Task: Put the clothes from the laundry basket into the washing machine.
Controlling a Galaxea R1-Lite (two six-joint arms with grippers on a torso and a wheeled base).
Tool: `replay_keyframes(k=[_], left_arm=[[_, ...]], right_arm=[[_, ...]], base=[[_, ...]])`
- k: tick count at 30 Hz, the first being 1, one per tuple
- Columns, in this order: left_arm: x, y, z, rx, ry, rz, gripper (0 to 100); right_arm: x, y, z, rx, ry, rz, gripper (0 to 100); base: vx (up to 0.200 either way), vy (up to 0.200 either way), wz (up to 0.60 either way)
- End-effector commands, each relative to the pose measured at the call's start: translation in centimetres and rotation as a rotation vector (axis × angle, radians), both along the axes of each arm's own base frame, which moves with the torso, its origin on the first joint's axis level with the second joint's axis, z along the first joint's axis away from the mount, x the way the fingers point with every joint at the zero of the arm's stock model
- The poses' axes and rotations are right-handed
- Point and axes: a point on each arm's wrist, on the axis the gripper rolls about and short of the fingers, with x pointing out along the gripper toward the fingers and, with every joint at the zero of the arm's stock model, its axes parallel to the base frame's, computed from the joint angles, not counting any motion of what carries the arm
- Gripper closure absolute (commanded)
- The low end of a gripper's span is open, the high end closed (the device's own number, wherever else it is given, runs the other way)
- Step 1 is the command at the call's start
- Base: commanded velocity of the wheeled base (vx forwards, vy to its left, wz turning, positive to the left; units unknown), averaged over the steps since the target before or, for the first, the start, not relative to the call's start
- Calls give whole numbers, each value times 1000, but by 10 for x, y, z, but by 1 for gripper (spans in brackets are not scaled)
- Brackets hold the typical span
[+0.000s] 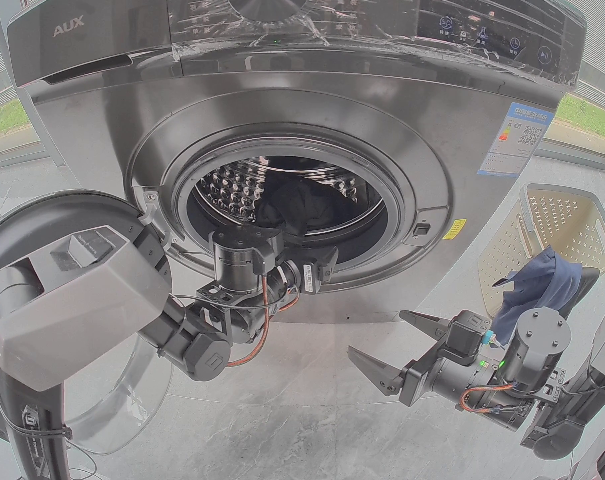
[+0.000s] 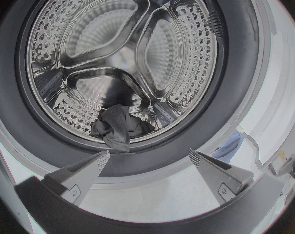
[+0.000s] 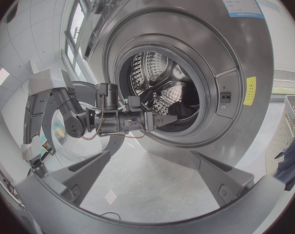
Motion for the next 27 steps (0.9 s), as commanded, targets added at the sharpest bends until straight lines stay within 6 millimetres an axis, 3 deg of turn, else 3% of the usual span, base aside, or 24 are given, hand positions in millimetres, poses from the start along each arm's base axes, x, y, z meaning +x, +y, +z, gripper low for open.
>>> replay_keyframes(k=[1, 8, 20, 27], left_arm=[[-11, 9, 3, 10, 12, -2, 0], [-5, 9, 2, -11, 2, 6, 0], [73, 4, -14, 0, 12, 78, 0], [102, 0, -27, 7, 9, 97, 0]], right_arm=[[0, 0, 0, 1, 0, 0, 0], [0, 0, 0, 2, 1, 1, 0], [0, 0, 0, 2, 1, 0, 0], [0, 0, 1, 3, 0, 0, 0]], base=[[0, 0, 0], [0, 0, 0], [0, 0, 0], [0, 0, 0]])
